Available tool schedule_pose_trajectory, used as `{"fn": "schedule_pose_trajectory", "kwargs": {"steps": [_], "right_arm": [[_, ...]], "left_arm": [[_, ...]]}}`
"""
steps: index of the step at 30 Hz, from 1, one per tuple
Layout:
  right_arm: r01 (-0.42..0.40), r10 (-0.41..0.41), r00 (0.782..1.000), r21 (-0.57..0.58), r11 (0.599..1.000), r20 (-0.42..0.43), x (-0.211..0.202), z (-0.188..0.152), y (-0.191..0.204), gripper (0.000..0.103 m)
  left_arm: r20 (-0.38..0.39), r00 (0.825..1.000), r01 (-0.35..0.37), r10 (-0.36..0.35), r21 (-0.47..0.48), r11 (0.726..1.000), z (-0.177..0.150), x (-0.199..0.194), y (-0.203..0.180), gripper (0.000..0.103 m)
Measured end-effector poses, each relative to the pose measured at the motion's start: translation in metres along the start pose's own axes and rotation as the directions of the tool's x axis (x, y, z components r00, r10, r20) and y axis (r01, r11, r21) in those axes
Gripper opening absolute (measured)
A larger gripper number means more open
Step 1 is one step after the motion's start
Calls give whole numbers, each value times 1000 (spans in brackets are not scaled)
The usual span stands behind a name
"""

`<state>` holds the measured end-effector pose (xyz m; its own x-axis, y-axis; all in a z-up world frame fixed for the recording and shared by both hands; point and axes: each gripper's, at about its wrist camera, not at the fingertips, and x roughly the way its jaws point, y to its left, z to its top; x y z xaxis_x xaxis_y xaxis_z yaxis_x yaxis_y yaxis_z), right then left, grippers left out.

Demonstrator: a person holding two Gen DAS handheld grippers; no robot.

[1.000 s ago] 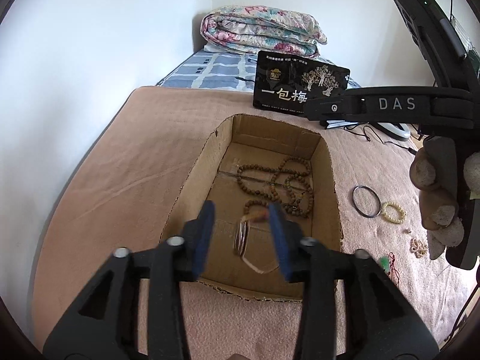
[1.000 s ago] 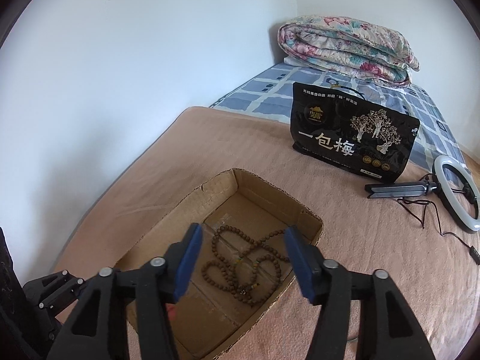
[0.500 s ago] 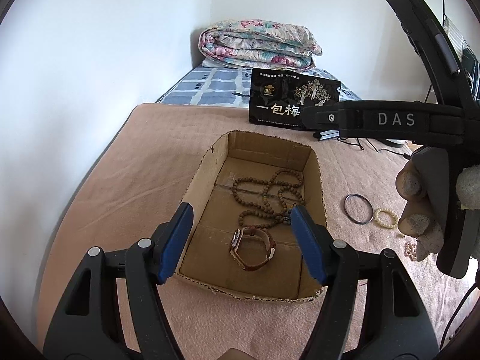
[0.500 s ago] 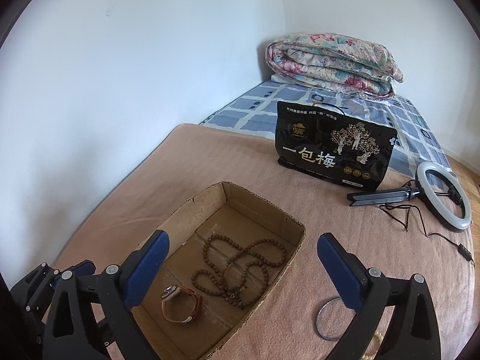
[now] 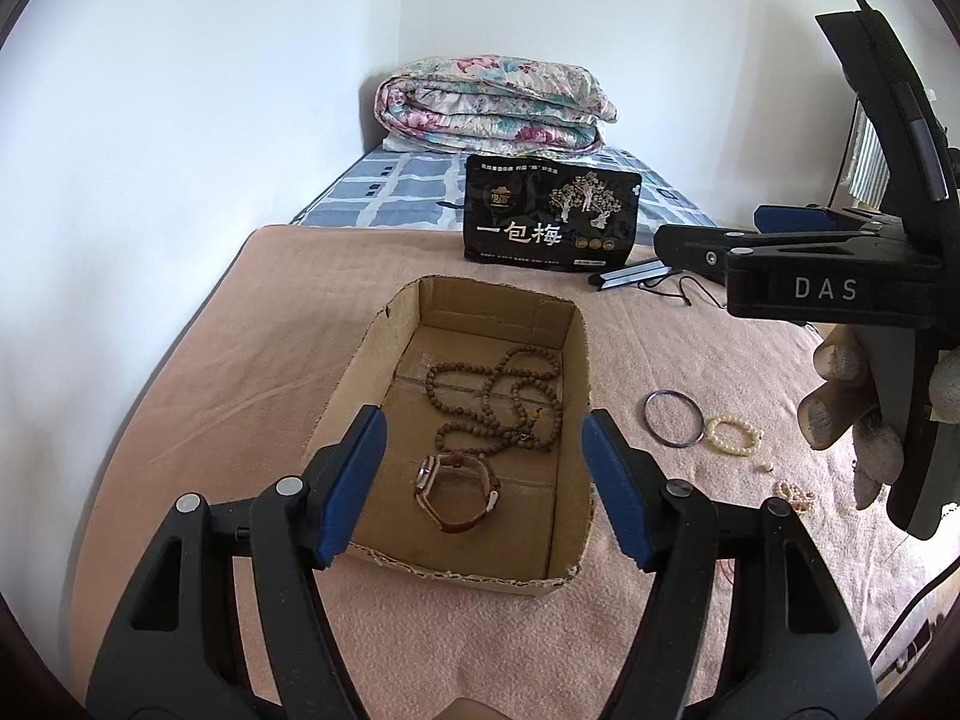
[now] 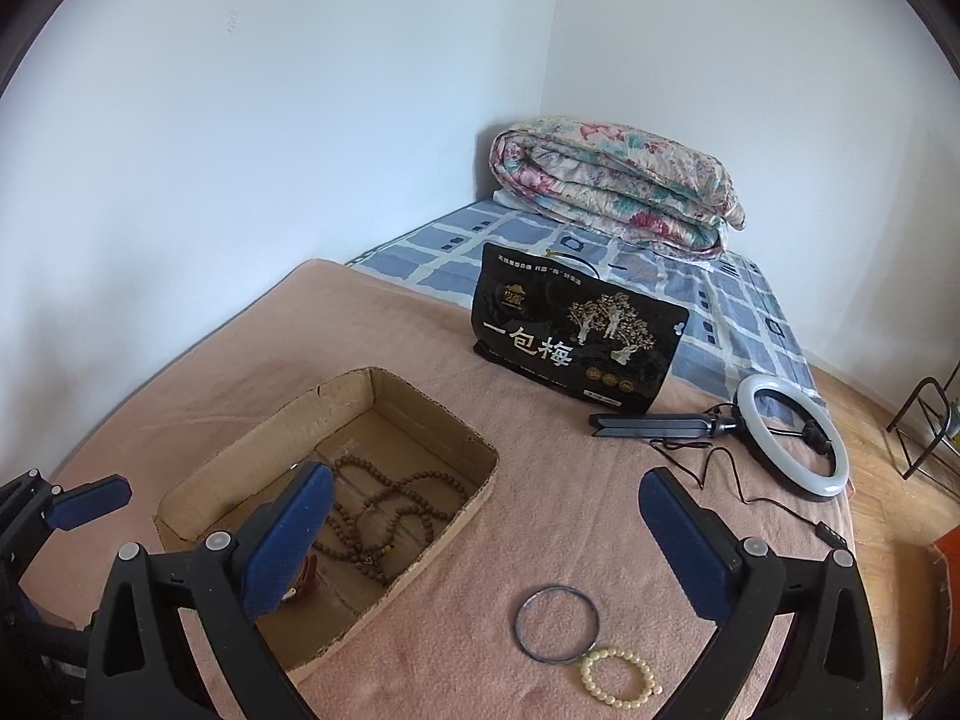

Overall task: Organize jewelry
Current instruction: 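Withdraw both tools from the box toward the remaining jewelry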

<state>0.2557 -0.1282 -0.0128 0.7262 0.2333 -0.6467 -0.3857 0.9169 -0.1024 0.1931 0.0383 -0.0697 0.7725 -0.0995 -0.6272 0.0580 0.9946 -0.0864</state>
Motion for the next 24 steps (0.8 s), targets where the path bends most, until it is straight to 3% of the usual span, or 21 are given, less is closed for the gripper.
{"fn": "schedule_pose_trajectory", "kwargs": {"steps": [11,24], "right_arm": [[80,-82,996,56,995,33,-45,-30,-61,103],[138,-132,990,138,981,-56,-63,-97,-133,103]], "left_arm": [[-20,994,105,-103,94,990,-15,-4,-57,70],[-106,976,207,-189,192,959,-40,10,-113,70]]}}
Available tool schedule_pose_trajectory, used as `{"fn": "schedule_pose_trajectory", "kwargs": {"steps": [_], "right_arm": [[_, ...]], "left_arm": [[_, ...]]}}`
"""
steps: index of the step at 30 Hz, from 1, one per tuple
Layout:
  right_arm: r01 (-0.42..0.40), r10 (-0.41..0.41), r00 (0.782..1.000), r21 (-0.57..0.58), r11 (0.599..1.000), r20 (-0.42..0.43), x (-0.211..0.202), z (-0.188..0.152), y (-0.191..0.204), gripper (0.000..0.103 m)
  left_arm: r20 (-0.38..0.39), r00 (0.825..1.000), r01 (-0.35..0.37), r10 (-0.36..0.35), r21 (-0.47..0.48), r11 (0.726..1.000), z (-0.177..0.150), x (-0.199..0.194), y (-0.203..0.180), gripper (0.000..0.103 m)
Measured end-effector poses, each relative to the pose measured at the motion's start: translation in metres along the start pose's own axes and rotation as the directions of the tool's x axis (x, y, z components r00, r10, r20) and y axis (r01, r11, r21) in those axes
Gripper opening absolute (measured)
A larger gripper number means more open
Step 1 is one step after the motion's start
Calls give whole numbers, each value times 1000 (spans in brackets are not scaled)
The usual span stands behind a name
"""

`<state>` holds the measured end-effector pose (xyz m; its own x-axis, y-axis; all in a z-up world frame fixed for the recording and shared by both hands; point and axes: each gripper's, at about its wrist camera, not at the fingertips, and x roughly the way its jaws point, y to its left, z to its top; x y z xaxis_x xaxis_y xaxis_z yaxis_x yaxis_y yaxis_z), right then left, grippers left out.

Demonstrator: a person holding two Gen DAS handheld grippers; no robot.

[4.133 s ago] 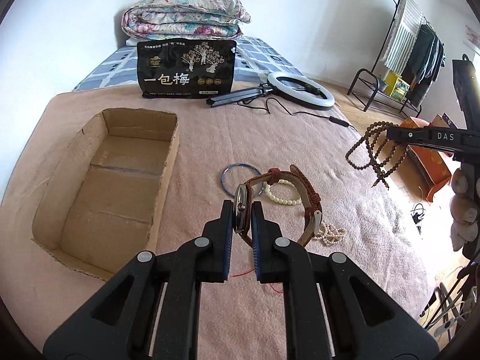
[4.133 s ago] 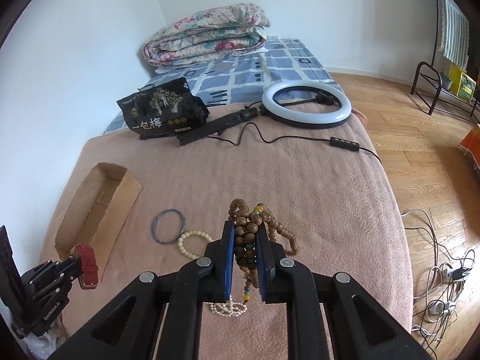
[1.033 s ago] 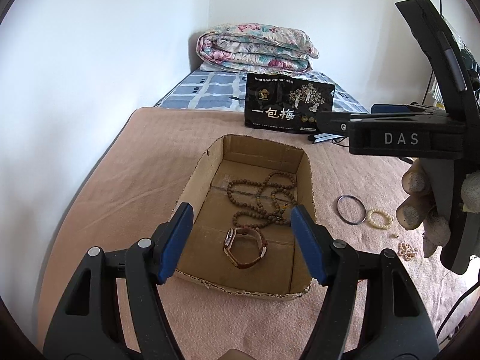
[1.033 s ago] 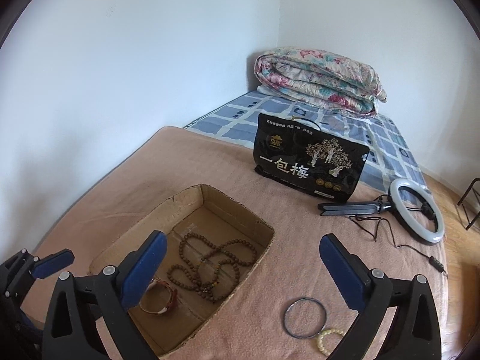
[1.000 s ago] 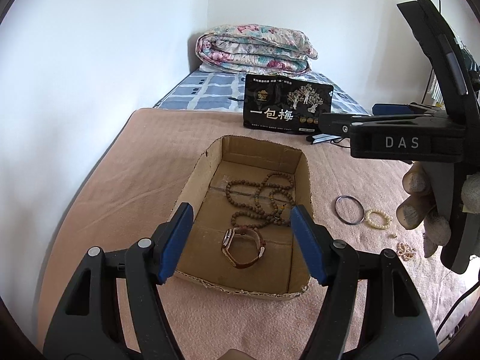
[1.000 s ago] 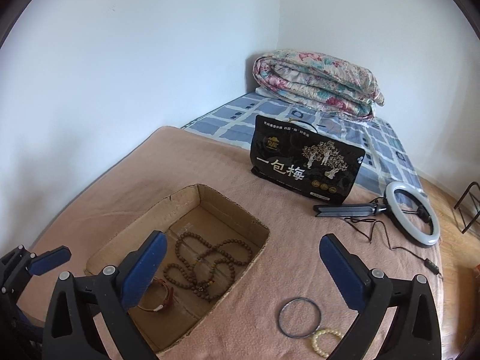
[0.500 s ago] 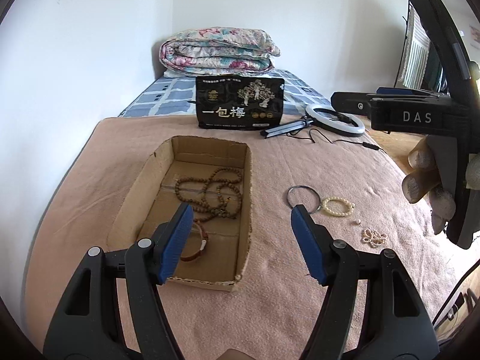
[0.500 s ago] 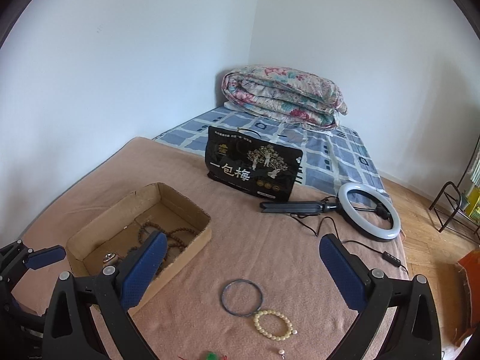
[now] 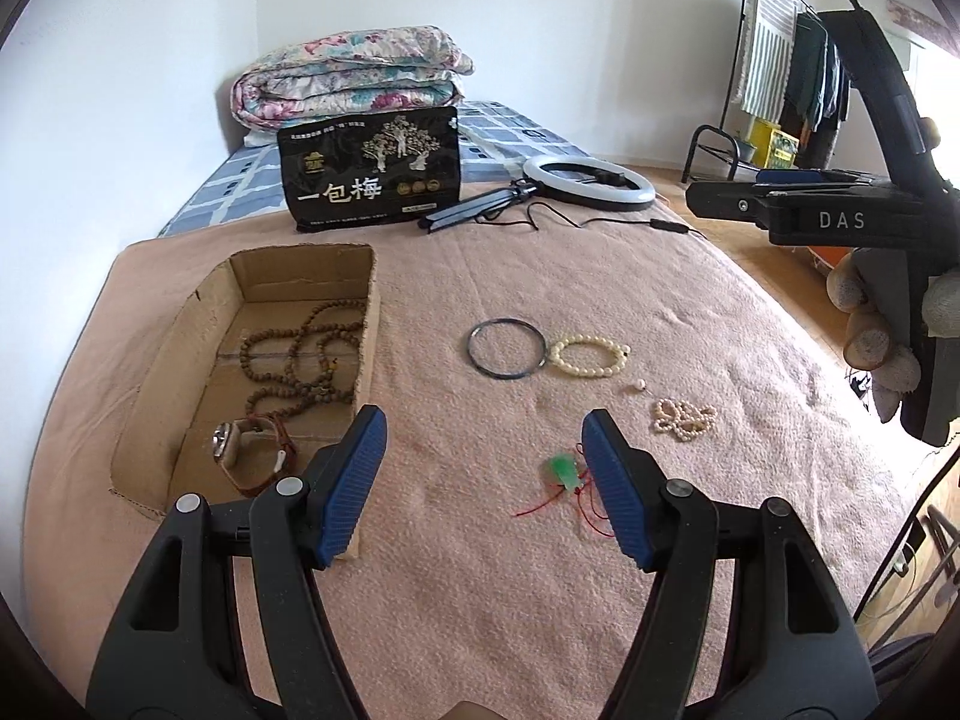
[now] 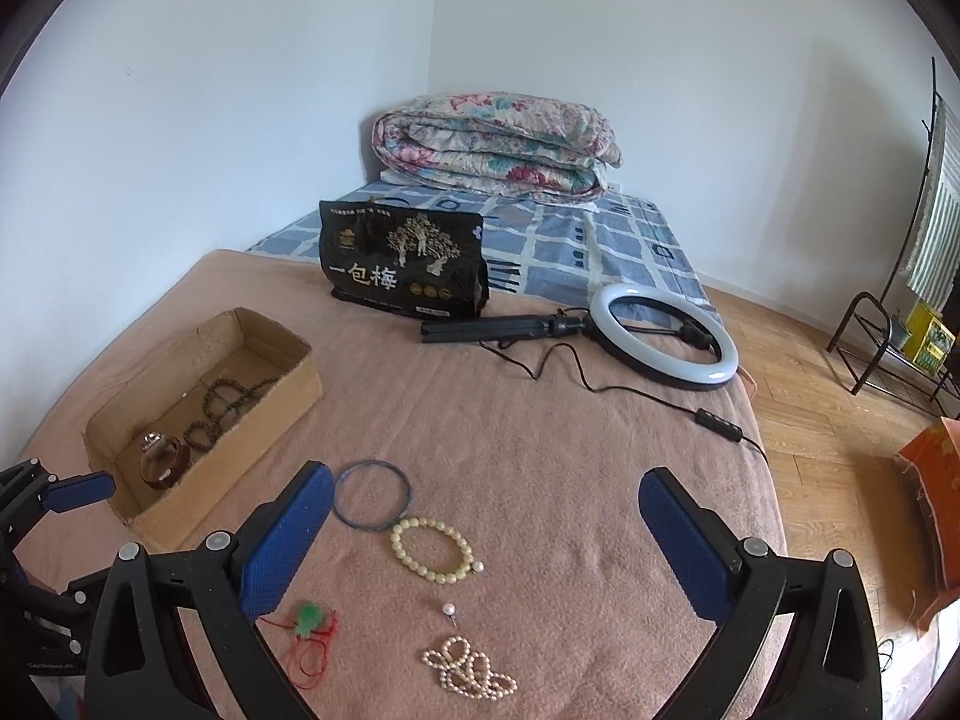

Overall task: Organize jewelry
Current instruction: 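Withdraw both tools from the box toward the remaining jewelry, then grasp the green jade pendant with the left gripper while the right gripper grasps the cream bead bracelet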

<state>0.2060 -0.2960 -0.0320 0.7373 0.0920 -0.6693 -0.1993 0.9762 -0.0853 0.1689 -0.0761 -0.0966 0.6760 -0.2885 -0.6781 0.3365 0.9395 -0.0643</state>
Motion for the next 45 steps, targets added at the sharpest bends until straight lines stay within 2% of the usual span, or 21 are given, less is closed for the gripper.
{"fn": "schedule_pose_trajectory", "kwargs": {"steps": [7,9,10,13,15,19,22,24,28,30,33,36,42,45], "right_arm": [[-7,9,996,28,1000,-88,18,-24,-27,103],[-14,18,993,39,999,-113,25,-29,-32,102],[-25,31,991,49,998,-126,28,-32,-34,101],[-69,82,984,83,994,-157,38,-40,-40,96],[-86,104,979,106,991,-175,44,-46,-43,91],[-120,151,965,150,981,-212,56,-58,-48,82],[-151,192,953,179,972,-236,66,-66,-49,73],[-165,209,945,183,969,-251,72,-71,-47,65],[-204,244,933,167,964,-265,81,-81,-36,56],[-219,256,926,157,963,-277,86,-86,-30,49],[-213,245,925,138,967,-292,93,-89,-23,46],[-216,251,923,146,965,-292,99,-91,-24,40],[-233,260,915,123,965,-308,107,-92,-17,37],[-227,254,918,123,966,-304,110,-91,-16,37]], "left_arm": [[-59,996,67,-66,10,998,-7,21,-18,69],[-81,994,80,-78,19,997,-9,27,-22,61],[-91,992,89,-87,24,996,-10,30,-25,61],[-120,986,117,-112,35,993,-16,39,-31,60],[-140,983,127,-119,44,991,-19,45,-35,54],[-182,973,149,-143,23,989,-23,61,-36,52],[-204,968,150,-146,8,989,-25,72,-36,46],[-215,965,154,-151,-3,988,-26,79,-36,45],[-232,960,157,-159,-27,987,-29,91,-33,45],[-240,957,160,-165,-42,986,-29,97,-31,44],[-254,952,162,-171,-54,985,-32,104,-31,38],[-257,951,161,-171,-62,985,-33,108,-30,38],[-258,950,161,-174,-71,984,-33,113,-30,38],[-259,950,163,-176,-71,984,-33,114,-30,38]]}}
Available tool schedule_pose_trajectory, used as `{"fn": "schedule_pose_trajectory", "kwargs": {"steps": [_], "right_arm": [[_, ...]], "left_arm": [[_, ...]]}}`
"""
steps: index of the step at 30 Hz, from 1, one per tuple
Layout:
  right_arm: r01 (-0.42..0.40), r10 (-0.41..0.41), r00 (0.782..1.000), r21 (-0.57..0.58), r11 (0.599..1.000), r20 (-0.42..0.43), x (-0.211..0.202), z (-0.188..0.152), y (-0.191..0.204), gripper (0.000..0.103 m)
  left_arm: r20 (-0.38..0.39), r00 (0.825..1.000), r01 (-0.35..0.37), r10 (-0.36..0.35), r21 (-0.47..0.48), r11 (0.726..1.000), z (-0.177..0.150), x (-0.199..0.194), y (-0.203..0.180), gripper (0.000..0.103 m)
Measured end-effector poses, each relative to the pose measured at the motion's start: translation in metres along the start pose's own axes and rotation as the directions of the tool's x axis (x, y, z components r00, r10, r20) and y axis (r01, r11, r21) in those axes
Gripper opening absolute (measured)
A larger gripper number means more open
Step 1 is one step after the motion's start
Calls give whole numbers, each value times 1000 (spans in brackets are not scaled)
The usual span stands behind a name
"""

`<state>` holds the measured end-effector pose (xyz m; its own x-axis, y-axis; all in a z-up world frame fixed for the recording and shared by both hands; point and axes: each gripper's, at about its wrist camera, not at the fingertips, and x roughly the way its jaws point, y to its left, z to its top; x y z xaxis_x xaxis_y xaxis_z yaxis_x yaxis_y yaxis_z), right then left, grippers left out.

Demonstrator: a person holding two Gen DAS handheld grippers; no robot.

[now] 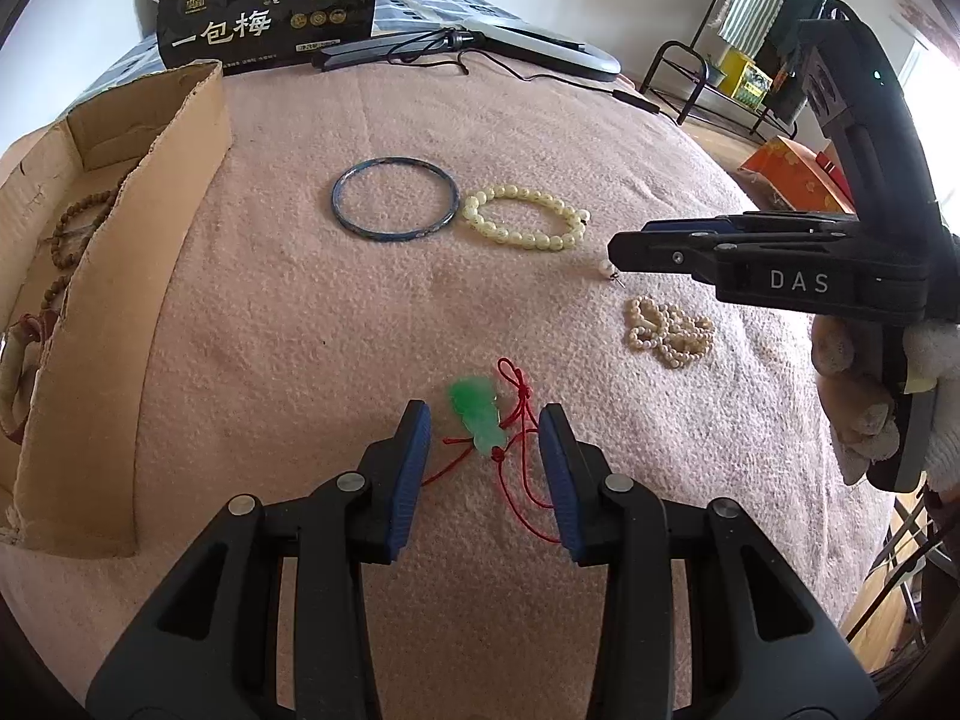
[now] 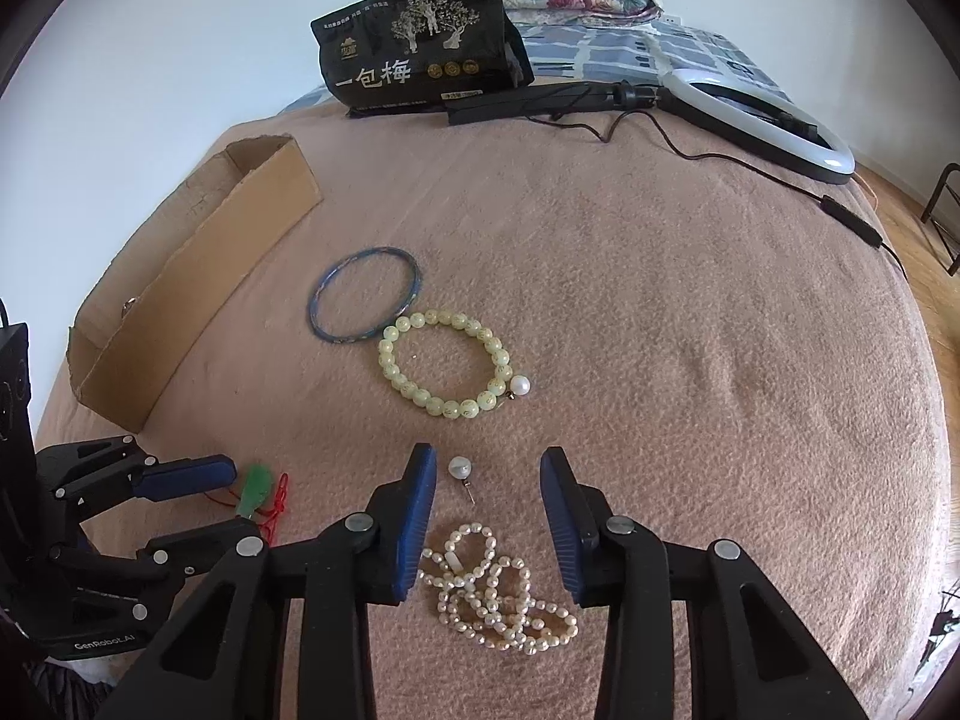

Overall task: Organize jewelry
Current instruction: 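Grasp the green jade pendant with the left gripper while the right gripper grasps the cream bead bracelet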

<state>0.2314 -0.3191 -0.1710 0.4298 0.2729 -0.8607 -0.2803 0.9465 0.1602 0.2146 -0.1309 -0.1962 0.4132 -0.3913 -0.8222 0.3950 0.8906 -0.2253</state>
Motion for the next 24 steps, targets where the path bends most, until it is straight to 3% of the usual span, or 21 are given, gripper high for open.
{"fn": "schedule_pose_trajectory", "kwargs": {"steps": [9,16,24], "right_arm": [[13,-13,1000,17,1000,2,9,11,-9,30],[-28,30,999,-74,997,19,10,23,16,27],[-63,57,998,-160,985,-41,33,36,44,27]], "left_arm": [[-2,1000,-2,2,2,1000,0,3,-1,38],[-6,1000,-5,5,-5,1000,0,7,2,32],[0,1000,-25,25,7,1000,-2,9,2,22]]}}
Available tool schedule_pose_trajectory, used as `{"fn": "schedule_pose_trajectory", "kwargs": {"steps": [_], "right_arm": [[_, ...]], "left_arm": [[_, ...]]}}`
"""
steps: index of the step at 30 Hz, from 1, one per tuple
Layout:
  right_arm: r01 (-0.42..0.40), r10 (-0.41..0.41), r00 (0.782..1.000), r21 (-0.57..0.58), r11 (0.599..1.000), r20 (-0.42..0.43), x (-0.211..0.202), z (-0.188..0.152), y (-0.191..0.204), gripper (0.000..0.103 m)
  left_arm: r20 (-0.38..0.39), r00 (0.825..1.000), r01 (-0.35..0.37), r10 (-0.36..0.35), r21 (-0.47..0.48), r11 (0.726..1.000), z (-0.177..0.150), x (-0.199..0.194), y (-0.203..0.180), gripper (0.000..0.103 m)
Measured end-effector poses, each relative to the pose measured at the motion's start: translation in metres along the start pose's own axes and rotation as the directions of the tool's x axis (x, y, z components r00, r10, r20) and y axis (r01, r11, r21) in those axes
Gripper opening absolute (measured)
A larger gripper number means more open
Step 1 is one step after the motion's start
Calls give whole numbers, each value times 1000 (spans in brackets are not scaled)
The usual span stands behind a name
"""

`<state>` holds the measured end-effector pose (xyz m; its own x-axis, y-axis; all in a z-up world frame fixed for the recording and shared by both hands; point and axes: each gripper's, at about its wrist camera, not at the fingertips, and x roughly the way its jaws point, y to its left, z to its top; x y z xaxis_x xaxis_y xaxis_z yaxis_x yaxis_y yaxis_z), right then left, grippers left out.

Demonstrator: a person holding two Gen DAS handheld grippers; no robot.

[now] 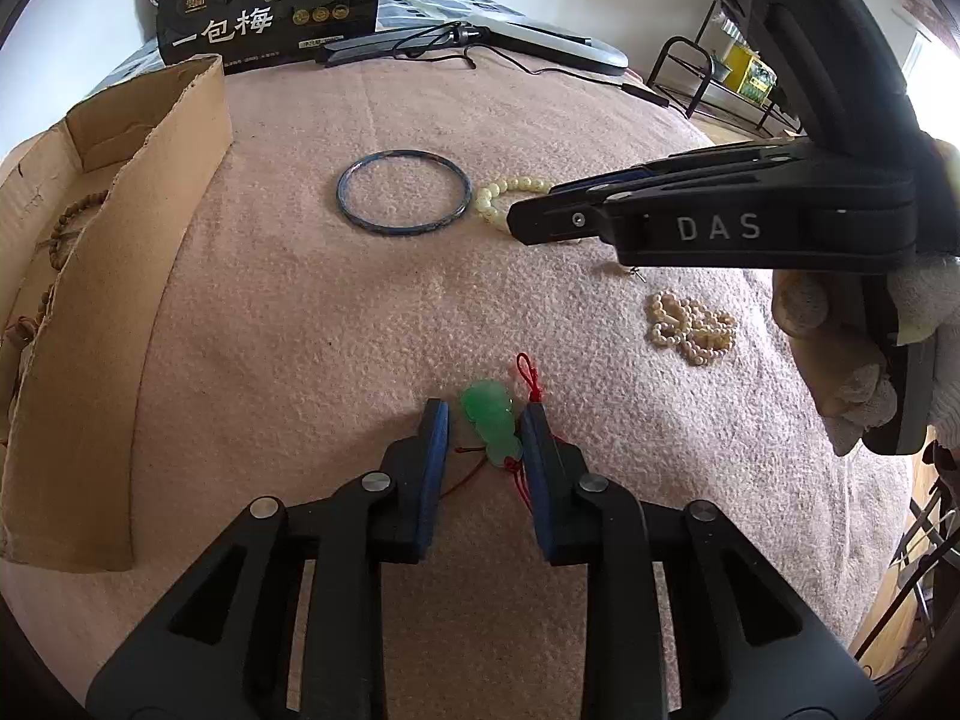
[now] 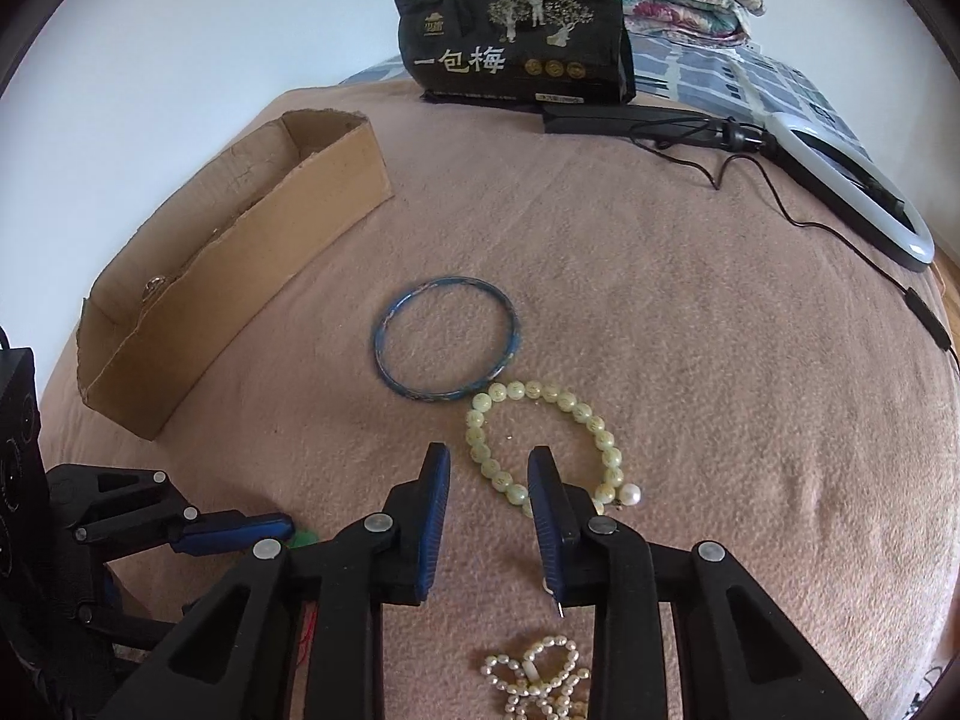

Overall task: Organize jewelry
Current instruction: 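Grasp the green jade pendant with the left gripper while the right gripper grasps the cream bead bracelet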

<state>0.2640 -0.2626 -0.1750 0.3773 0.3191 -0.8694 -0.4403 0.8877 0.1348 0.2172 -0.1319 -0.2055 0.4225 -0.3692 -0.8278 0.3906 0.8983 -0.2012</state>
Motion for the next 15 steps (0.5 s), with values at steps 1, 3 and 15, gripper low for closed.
{"fn": "schedule_pose_trajectory", "kwargs": {"steps": [1,3,15], "right_arm": [[0,0,1000,-5,1000,-8,3,1,1,27],[2,-2,1000,-15,1000,-23,8,3,3,27],[38,-45,995,-85,996,-86,24,8,10,28]], "left_arm": [[0,1000,-1,1,-3,1000,0,0,1,21],[4,1000,-14,14,-13,1000,0,0,3,14],[11,1000,-3,3,-8,1000,-5,-6,6,13]]}}
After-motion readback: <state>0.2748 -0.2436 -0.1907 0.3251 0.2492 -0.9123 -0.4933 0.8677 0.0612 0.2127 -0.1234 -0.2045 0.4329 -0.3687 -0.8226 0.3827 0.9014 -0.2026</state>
